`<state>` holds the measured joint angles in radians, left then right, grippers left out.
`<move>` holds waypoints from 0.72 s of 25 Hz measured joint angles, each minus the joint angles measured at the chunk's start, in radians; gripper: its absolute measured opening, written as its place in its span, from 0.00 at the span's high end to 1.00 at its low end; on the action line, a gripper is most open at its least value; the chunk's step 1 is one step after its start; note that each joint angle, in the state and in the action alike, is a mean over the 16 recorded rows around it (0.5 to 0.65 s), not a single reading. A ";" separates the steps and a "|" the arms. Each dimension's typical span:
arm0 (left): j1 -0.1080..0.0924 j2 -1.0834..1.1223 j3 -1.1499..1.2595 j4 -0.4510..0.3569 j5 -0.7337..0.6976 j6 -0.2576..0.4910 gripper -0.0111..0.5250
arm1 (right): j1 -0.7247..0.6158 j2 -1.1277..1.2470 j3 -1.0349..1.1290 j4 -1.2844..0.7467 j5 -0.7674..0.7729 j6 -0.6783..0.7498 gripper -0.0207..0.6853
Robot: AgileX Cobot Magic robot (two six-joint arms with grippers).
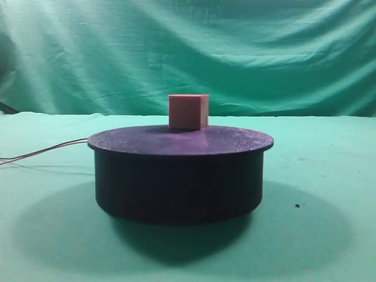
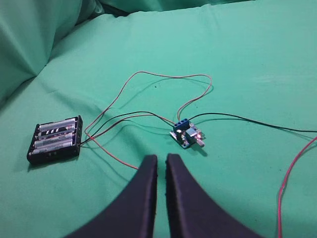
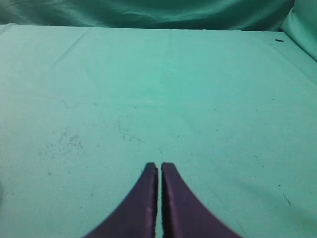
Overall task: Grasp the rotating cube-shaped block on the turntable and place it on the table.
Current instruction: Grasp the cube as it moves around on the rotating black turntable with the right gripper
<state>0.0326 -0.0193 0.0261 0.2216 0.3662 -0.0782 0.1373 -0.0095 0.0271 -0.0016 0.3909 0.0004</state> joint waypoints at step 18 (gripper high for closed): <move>0.000 0.000 0.000 0.000 0.000 0.000 0.98 | 0.000 0.000 0.001 0.016 -0.134 0.023 0.97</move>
<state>0.0326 -0.0193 0.0261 0.2216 0.3662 -0.0782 0.1373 -0.0095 0.0280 0.0144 0.2567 0.0237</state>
